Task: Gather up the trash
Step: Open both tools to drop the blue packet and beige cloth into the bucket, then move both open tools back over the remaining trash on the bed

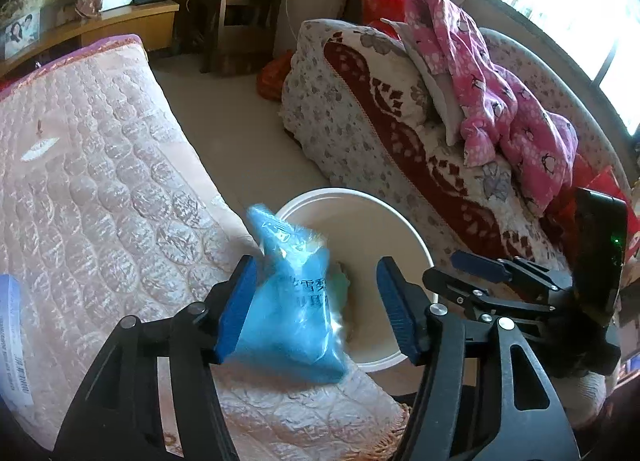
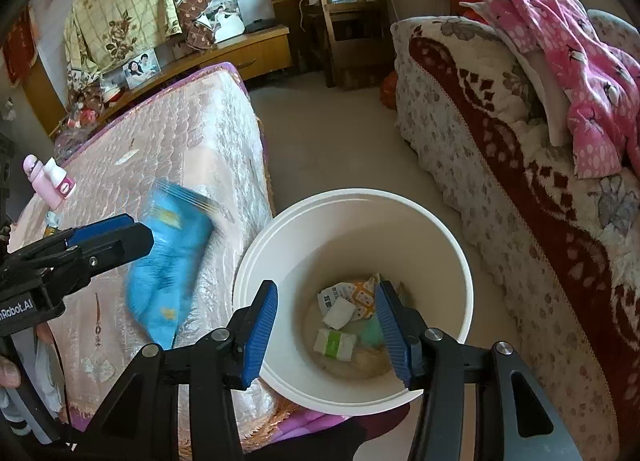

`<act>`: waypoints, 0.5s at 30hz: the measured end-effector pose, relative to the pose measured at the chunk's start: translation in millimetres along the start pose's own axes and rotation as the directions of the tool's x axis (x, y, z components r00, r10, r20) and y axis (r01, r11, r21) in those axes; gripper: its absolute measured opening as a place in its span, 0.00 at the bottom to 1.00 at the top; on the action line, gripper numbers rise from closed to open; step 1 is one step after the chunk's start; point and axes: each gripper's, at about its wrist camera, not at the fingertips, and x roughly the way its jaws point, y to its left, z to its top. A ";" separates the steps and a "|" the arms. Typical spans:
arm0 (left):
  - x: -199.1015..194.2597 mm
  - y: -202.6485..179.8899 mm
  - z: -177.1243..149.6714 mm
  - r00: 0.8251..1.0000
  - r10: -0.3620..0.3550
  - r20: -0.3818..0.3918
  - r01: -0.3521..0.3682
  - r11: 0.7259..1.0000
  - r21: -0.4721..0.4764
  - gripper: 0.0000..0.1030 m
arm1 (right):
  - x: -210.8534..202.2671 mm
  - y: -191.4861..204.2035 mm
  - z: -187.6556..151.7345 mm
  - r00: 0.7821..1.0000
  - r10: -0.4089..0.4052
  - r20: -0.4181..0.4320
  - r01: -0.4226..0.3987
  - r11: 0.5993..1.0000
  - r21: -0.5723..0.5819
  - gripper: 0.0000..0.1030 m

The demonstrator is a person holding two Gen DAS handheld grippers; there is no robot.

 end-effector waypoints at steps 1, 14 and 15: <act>-0.6 -0.1 -0.2 1.000 0.000 0.000 0.000 1.000 0.001 0.59 | -0.2 0.2 0.0 1.000 -0.001 0.001 0.001 1.000 -0.001 0.47; -20.0 2.6 -11.5 0.997 0.068 0.036 -0.069 0.997 0.039 0.59 | -4.1 12.5 1.0 1.000 0.004 0.014 -0.003 1.000 -0.028 0.53; -22.2 2.9 -12.3 0.996 0.079 0.044 -0.081 0.996 0.042 0.59 | -4.9 14.8 1.1 1.000 0.004 0.016 -0.004 0.999 -0.034 0.53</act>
